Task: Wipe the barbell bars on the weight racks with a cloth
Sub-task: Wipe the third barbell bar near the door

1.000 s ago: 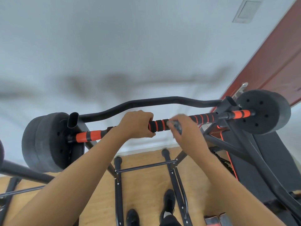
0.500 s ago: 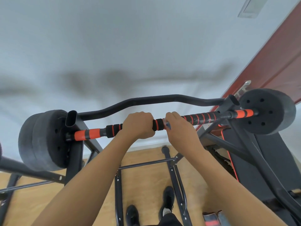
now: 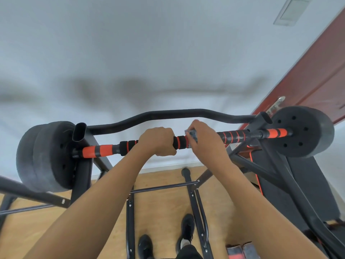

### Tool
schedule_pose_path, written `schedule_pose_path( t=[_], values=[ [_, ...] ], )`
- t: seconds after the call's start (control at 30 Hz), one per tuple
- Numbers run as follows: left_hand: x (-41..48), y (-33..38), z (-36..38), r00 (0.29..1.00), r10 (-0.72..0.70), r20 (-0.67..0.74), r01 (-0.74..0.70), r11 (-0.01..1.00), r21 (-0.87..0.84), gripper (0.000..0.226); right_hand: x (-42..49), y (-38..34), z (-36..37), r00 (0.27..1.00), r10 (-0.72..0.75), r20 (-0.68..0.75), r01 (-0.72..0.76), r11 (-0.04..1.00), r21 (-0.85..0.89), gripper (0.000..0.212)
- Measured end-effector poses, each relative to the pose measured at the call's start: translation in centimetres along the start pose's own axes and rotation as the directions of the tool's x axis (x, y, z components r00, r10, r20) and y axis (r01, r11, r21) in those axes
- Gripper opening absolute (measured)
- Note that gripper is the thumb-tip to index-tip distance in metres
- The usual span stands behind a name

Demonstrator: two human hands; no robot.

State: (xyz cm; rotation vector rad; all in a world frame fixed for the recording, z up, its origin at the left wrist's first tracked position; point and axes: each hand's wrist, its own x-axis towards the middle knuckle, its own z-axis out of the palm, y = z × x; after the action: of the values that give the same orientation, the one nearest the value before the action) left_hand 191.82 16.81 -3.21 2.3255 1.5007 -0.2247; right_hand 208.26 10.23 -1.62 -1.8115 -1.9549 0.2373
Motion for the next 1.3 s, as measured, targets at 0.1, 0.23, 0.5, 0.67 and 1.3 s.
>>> schedule_pose_path(
  t=[0.1,0.23,0.5,0.67,1.3],
  values=[
    [0.2,0.0,-0.1,0.999,-0.009,0.031,0.009,1.000,-0.017,0.026,-1.4,0.2,1.1,0.999,-0.044,0.031,0.045,0.997,-0.065,0.007],
    [0.3,0.0,-0.2,0.999,-0.012,0.048,0.013,1.000,-0.017,0.020,-0.9,0.6,1.1,0.986,-0.119,0.113,0.136,0.979,-0.155,0.019],
    [0.3,0.1,-0.2,0.999,-0.010,0.039,0.011,1.000,-0.017,0.019,0.5,-1.8,1.8,0.986,-0.103,0.135,0.131,0.966,-0.224,0.027],
    [0.7,0.1,0.1,0.999,-0.010,0.039,0.012,0.999,-0.049,0.019,-2.6,-1.1,1.9,0.985,-0.145,0.091,0.160,0.969,-0.188,0.023],
    [0.0,-0.1,0.0,1.000,-0.005,-0.026,0.005,1.000,-0.011,0.017,-3.6,-1.8,2.7,0.999,-0.022,0.033,0.026,0.994,-0.107,0.014]
  ],
)
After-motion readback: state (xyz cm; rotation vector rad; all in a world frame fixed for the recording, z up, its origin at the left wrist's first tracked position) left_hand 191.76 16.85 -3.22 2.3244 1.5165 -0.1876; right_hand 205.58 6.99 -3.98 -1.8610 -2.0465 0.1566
